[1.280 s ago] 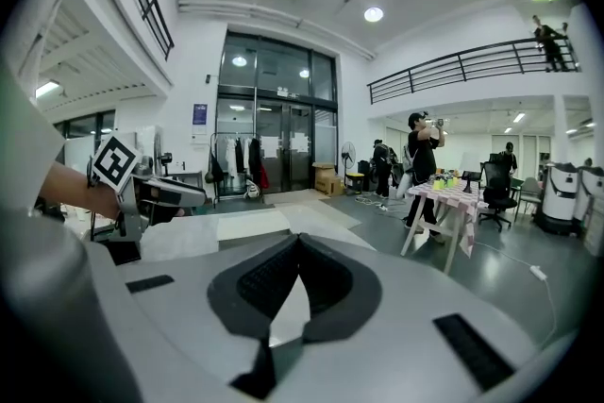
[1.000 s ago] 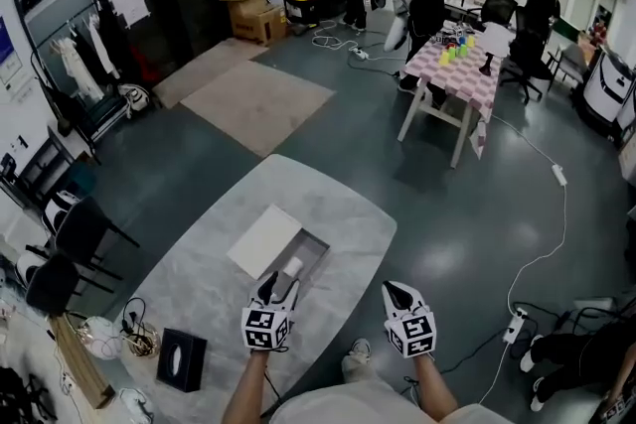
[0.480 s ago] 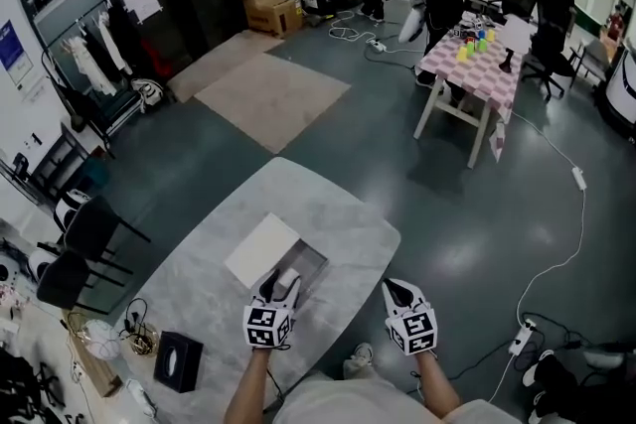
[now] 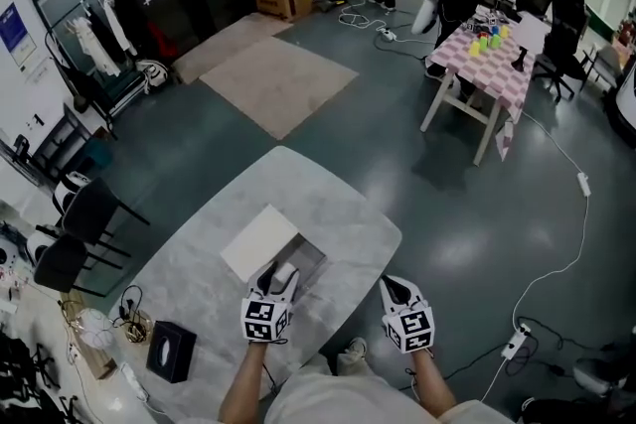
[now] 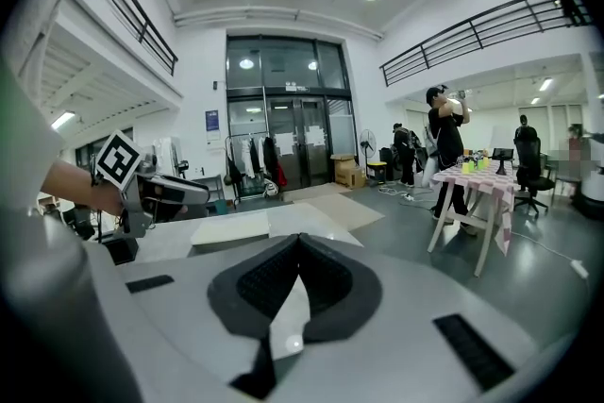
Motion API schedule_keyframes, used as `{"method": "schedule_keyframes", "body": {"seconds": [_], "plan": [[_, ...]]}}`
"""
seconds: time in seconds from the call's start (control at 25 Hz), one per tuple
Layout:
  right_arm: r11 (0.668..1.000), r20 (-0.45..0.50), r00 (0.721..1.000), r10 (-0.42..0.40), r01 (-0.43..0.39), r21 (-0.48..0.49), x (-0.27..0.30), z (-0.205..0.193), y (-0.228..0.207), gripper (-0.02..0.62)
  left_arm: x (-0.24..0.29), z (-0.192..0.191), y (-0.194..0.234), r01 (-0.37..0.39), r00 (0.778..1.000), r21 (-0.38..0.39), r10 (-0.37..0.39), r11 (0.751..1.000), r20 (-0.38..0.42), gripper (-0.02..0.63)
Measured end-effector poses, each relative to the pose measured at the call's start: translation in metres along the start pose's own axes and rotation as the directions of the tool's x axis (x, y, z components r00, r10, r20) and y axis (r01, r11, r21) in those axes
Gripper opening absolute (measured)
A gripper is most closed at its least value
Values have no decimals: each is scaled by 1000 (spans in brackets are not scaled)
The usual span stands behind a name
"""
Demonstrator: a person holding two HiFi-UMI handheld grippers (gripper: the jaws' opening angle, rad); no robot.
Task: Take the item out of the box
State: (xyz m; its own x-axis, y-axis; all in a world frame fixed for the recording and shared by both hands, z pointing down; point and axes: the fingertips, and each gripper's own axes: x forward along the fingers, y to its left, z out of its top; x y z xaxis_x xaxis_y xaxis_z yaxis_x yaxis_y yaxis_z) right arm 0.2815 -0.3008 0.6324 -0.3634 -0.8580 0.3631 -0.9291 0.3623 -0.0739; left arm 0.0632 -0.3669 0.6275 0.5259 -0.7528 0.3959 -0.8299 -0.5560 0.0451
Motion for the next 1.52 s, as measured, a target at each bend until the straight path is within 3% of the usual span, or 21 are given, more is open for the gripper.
{"method": "schedule_keyframes", "body": {"seconds": [1.04, 1.52], "plan": [[988, -96, 986, 133, -140, -62, 66, 0, 76, 2, -27, -37, 65, -35, 999, -20, 35, 999, -33, 212], [988, -153, 979, 133, -144, -60, 65, -16, 75, 2, -2, -48, 58, 20, 998, 1, -19, 1000, -65, 212]]}}
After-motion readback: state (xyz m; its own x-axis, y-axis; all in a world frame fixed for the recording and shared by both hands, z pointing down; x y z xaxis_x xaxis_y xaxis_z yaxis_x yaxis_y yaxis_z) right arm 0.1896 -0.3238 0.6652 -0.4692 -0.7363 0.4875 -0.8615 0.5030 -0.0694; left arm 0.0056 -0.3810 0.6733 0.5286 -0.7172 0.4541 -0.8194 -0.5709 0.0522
